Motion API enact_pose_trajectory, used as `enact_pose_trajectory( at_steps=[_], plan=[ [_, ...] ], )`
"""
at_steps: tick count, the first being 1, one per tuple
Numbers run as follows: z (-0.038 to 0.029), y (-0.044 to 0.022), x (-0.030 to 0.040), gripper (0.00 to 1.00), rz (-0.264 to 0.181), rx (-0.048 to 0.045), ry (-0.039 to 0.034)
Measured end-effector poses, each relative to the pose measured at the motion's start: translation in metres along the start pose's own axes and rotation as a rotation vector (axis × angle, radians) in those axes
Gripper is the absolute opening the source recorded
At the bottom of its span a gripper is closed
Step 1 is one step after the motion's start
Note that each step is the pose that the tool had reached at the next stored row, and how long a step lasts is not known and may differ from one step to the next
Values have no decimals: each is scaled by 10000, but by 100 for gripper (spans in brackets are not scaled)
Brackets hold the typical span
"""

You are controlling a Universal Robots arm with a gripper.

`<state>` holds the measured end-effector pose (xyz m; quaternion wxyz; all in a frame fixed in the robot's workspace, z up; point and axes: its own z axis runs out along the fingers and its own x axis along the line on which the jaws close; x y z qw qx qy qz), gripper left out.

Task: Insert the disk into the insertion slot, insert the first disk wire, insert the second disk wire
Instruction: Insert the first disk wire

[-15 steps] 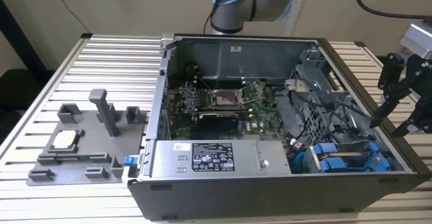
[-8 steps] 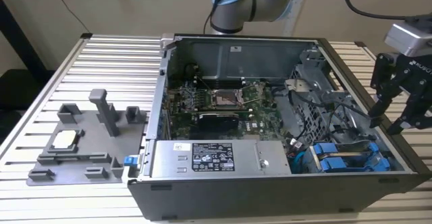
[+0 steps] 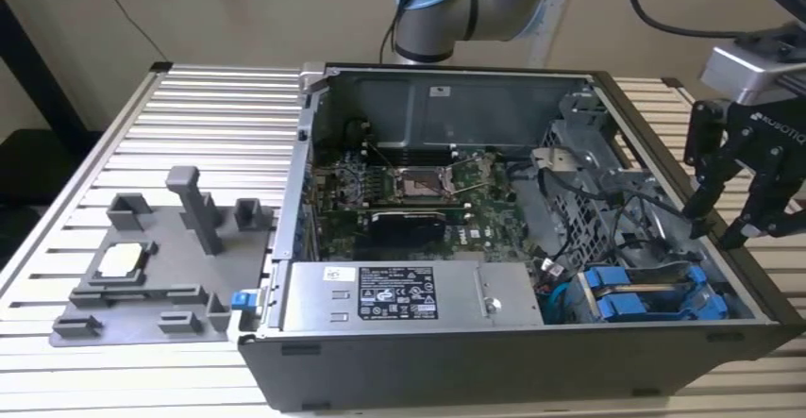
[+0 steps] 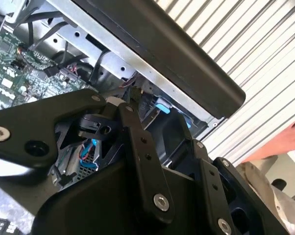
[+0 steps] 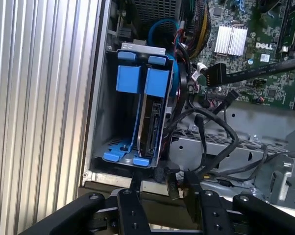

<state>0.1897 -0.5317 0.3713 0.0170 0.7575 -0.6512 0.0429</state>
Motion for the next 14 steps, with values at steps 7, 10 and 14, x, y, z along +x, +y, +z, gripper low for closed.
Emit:
enact_pose_trajectory(
  at_steps=[7, 10, 14],
  plan=[
    [17, -1, -20, 47, -31, 40, 63],
    [17, -1, -21, 45, -34, 42, 67],
    [18, -1, -21, 38, -35, 41, 64]
  ],
)
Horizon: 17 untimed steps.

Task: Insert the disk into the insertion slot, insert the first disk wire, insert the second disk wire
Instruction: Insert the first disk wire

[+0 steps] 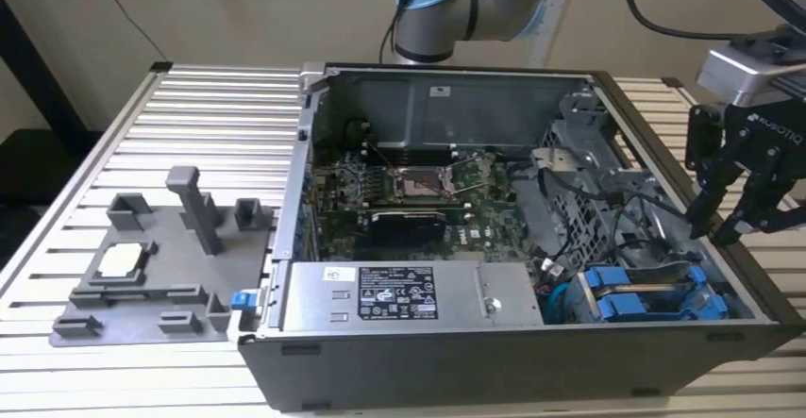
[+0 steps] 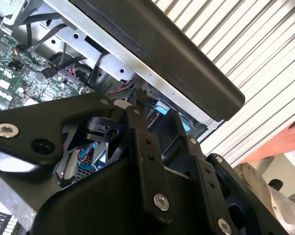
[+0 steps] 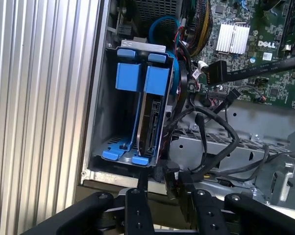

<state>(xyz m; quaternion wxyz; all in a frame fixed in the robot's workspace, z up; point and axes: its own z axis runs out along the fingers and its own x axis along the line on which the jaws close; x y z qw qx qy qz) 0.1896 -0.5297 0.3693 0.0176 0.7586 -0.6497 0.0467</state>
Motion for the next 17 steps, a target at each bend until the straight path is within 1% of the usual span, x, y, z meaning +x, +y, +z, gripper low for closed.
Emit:
enact_pose_trajectory(
  at_steps=[1, 2, 4, 5, 10, 11, 13, 14, 17],
  plan=[
    [0, 0, 0, 36, 0, 0, 1],
    [0, 0, 0, 29, 0, 1, 0],
    [0, 0, 0, 29, -1, 0, 0],
    [0, 0, 0, 22, 0, 0, 0],
    [0, 0, 0, 22, 0, 0, 0],
    [0, 0, 0, 20, 0, 0, 0],
    [0, 0, 0, 20, -1, 0, 0],
    [0, 0, 0, 19, -1, 1, 0],
    [2, 11, 7, 19, 2, 0, 0]
  ],
)
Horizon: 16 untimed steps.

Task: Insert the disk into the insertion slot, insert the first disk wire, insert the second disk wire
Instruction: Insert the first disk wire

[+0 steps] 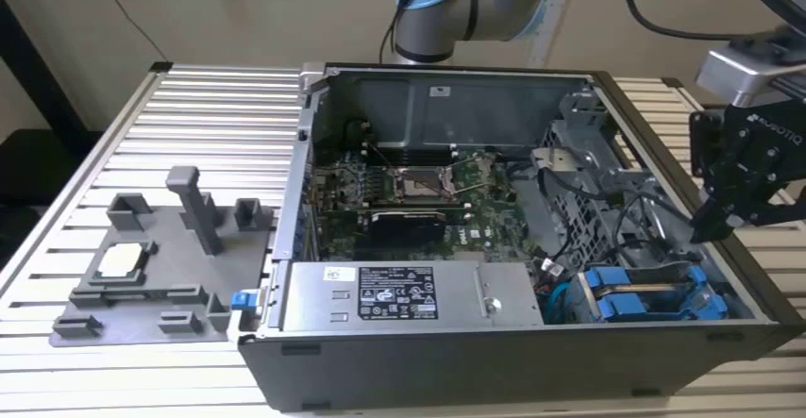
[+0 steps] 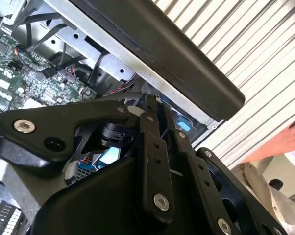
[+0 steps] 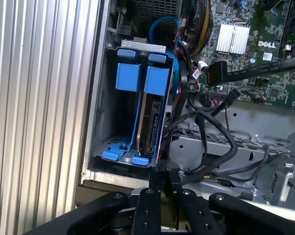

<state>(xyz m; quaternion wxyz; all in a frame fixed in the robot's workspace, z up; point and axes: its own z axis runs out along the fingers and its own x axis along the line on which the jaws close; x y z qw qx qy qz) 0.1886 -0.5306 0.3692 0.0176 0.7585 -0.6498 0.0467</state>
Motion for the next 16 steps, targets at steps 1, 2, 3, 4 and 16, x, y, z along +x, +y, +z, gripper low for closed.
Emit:
enact_pose_trajectory(
  at_steps=[1, 2, 3, 4, 16],
  plan=[
    [0, 7, 5, 19, 1, -1, 1],
    [0, 16, 11, 19, 2, -1, 1],
    [1, 27, 18, 19, 4, -1, 1],
    [1, 37, 27, 19, 7, -1, 1],
    [6, 157, 74, 19, 108, -8, 2]
  ],
)
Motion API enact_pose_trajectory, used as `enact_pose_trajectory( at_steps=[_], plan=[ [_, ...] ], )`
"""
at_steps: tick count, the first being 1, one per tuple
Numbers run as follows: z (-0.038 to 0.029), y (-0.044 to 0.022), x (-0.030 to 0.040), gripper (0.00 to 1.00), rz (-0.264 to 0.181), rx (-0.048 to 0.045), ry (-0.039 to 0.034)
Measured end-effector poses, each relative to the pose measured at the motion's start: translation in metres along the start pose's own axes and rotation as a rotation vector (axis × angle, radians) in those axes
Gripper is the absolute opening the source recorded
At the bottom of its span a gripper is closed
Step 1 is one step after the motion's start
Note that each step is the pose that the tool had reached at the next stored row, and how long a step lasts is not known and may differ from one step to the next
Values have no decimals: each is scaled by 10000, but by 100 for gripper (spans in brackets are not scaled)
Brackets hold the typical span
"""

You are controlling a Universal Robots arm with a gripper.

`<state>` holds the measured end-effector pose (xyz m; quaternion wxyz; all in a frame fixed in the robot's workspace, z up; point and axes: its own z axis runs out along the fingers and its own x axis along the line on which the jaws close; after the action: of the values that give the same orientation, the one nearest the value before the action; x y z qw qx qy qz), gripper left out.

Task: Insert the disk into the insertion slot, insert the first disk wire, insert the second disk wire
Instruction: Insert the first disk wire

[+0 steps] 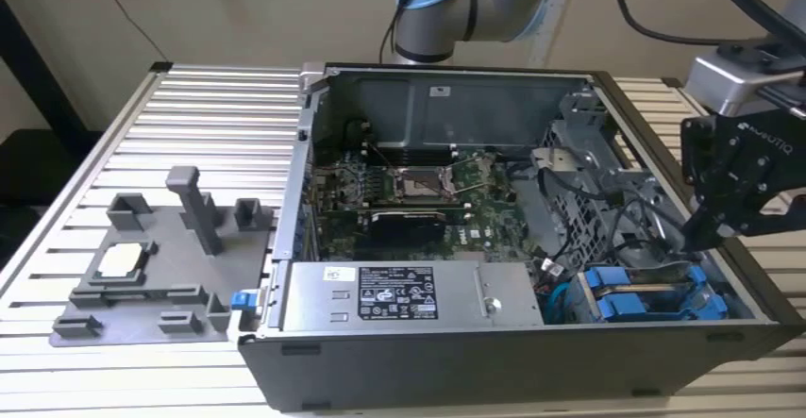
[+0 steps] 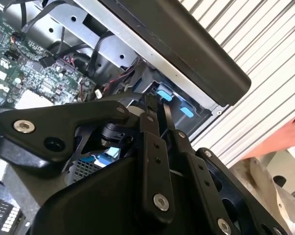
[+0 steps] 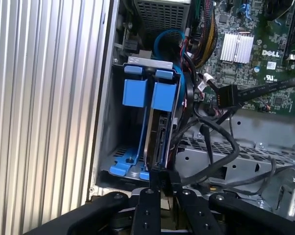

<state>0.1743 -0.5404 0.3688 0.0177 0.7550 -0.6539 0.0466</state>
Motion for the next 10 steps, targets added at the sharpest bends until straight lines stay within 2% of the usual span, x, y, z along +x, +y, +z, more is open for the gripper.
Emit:
enact_pose_trajectory(
  at_steps=[10],
  plan=[
    [10, 84, 90, 19, 62, -6, 4]
  ],
)
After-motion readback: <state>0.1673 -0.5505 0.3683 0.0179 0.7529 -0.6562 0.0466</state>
